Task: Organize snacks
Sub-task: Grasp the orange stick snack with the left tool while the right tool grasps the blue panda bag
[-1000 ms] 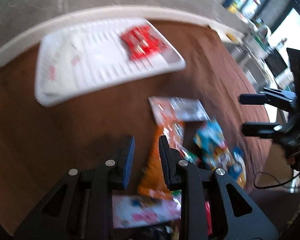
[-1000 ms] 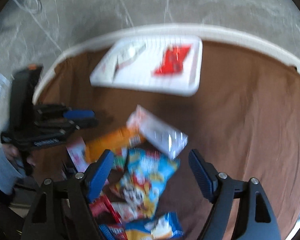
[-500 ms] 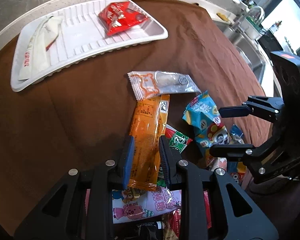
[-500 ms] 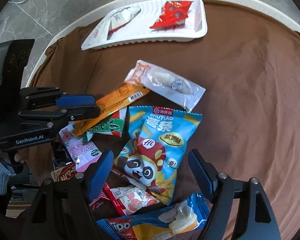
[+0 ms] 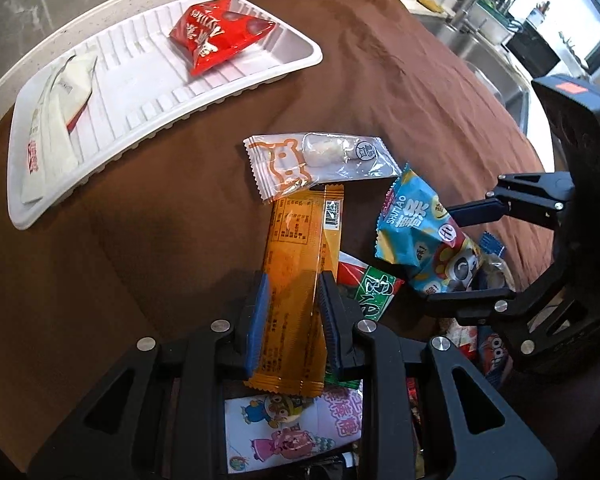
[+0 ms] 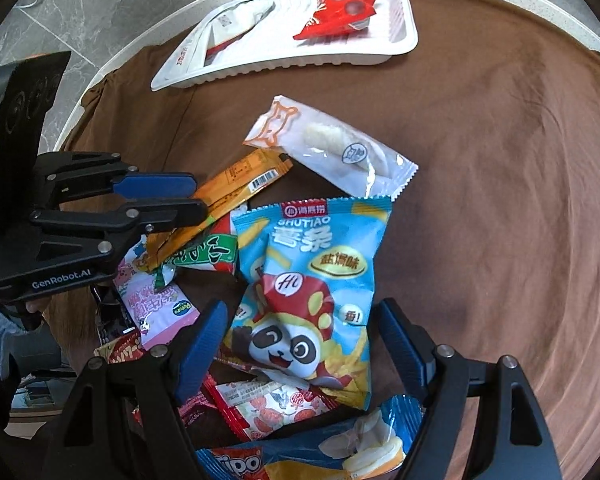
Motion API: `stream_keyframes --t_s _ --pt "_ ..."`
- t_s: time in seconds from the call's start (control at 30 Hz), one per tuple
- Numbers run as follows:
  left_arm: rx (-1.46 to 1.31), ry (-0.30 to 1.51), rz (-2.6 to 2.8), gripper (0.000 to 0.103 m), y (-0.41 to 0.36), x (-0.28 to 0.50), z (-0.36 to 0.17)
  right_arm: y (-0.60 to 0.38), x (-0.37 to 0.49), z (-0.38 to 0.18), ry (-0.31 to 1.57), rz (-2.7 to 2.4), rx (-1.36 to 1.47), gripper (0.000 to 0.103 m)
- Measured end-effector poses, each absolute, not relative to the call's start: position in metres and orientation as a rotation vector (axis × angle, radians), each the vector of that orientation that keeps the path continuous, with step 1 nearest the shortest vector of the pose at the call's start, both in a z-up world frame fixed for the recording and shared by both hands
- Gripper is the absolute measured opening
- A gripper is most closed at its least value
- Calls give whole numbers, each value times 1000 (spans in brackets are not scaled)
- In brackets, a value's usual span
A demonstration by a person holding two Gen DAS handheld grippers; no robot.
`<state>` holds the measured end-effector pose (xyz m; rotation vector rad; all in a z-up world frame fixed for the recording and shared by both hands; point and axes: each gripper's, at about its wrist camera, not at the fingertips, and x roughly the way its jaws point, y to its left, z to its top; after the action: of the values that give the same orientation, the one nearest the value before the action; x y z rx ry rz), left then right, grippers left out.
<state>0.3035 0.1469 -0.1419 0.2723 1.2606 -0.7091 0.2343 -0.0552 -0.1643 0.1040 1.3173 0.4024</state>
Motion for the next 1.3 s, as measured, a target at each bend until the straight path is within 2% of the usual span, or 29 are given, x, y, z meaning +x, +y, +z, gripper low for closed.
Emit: stream_keyframes --t_s 0.3,0.5,0.57,0.63,0.7,1.07,1.13,1.17,1.2,1.23,1.27,1.3 --pt "273 1283 -763 24 138 306 -147 -57 236 -164 1315 404 111 81" --pt "172 1359 -790 25 142 318 -153 -55 237 -164 1315 417 112 84" --pt "173 1369 -777 33 142 320 -155 -55 237 -164 1314 416 112 84" --pt "166 1371 -790 53 141 319 -157 -55 238 -165 1311 416 120 84" --pt "134 1384 -808 60 140 320 -158 -56 238 -165 1308 418 128 84" --pt "149 1333 -811 59 136 315 -159 -62 236 -164 1303 414 137 85" --pt "150 1325 -815 56 138 314 -160 -63 237 -164 1299 409 143 84" --pt "171 1312 -802 50 140 314 -160 -64 238 -164 1297 410 150 84" --pt "200 1300 -783 39 139 313 -160 -65 238 -164 1295 405 152 78" --pt "210 1298 -789 38 140 313 -160 -67 238 -163 1292 398 148 72" --pt "205 1298 -790 37 141 313 -160 -69 239 -162 1286 394 146 61" --pt "200 1300 -796 36 142 313 -161 -72 239 -163 1288 406 170 57"
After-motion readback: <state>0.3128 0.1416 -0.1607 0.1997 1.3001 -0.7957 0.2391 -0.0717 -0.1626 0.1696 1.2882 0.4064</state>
